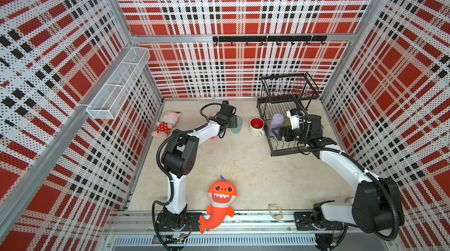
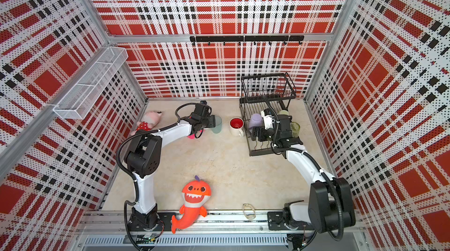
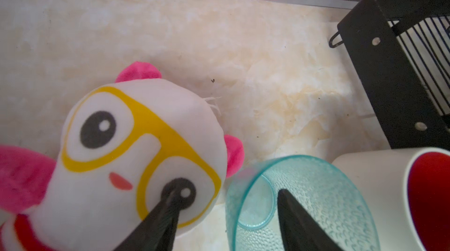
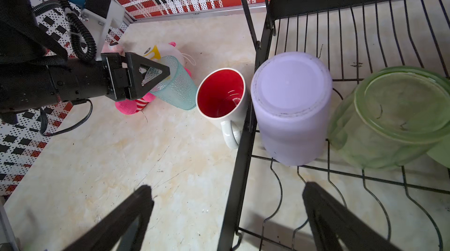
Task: Load cups into a dish rack
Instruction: Pick up the cup from the top-center of the table.
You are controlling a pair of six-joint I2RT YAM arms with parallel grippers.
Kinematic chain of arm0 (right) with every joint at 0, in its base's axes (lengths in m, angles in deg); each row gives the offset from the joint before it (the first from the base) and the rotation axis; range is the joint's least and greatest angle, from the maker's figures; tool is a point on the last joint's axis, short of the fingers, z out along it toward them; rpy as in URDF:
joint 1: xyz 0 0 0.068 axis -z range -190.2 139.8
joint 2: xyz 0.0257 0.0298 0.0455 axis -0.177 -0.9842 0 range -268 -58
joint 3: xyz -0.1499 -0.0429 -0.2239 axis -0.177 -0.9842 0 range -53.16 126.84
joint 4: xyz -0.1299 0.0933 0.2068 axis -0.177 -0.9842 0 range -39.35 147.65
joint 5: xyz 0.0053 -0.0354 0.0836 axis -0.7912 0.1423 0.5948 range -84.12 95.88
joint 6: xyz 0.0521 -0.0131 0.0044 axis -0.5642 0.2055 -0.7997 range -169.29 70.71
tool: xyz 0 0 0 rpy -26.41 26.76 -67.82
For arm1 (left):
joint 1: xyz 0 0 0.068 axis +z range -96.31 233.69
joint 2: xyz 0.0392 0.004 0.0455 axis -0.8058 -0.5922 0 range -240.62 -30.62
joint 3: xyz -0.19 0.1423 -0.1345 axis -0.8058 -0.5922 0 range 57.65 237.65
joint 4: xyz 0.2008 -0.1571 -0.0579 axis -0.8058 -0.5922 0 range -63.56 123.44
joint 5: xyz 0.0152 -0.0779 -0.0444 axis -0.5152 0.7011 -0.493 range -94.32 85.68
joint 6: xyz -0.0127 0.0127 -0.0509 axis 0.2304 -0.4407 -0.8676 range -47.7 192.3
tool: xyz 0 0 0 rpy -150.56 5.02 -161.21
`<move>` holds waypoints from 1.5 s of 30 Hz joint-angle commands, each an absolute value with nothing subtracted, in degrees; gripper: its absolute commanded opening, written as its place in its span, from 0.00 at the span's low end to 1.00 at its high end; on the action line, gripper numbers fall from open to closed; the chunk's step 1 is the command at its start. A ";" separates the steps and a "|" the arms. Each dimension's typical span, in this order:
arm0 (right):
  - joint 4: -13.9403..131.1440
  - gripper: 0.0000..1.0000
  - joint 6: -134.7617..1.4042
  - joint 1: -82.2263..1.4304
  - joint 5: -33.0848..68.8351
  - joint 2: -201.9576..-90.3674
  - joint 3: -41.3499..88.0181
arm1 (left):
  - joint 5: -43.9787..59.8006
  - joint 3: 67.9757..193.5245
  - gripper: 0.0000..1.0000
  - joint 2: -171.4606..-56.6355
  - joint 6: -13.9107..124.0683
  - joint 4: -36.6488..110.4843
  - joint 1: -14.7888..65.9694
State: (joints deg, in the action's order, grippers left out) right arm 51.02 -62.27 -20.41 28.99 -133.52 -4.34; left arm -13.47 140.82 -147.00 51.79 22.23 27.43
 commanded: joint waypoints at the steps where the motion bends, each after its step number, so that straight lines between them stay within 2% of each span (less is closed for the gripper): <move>1: 50.36 1.00 -61.34 -20.13 28.71 -132.52 -2.71 | -12.21 143.22 0.60 -148.79 51.91 21.75 27.84; 10: 49.74 1.00 -60.81 -20.12 27.70 -132.00 -2.88 | -11.79 144.22 0.28 -148.89 52.57 21.04 27.94; 23: 49.74 1.00 -60.81 -20.13 27.19 -131.91 -2.97 | -11.31 143.17 0.24 -146.30 53.47 20.52 27.95; 26: 49.62 1.00 -60.81 -20.12 27.06 -131.78 -3.06 | -10.39 142.73 0.14 -146.11 53.40 20.69 27.81; 36: 49.39 1.00 -61.00 -20.08 26.59 -131.08 -3.23 | -9.66 141.66 0.00 -143.80 53.40 20.69 27.50; 45: 53.33 1.00 -66.27 -17.51 30.67 -127.69 -4.26 | -6.43 140.19 0.00 -137.20 53.61 20.69 27.10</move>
State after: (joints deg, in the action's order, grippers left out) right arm 50.54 -64.32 -18.91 28.29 -130.14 -4.27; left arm -8.55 140.76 -141.71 53.14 20.09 27.43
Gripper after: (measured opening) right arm 0.999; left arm 0.083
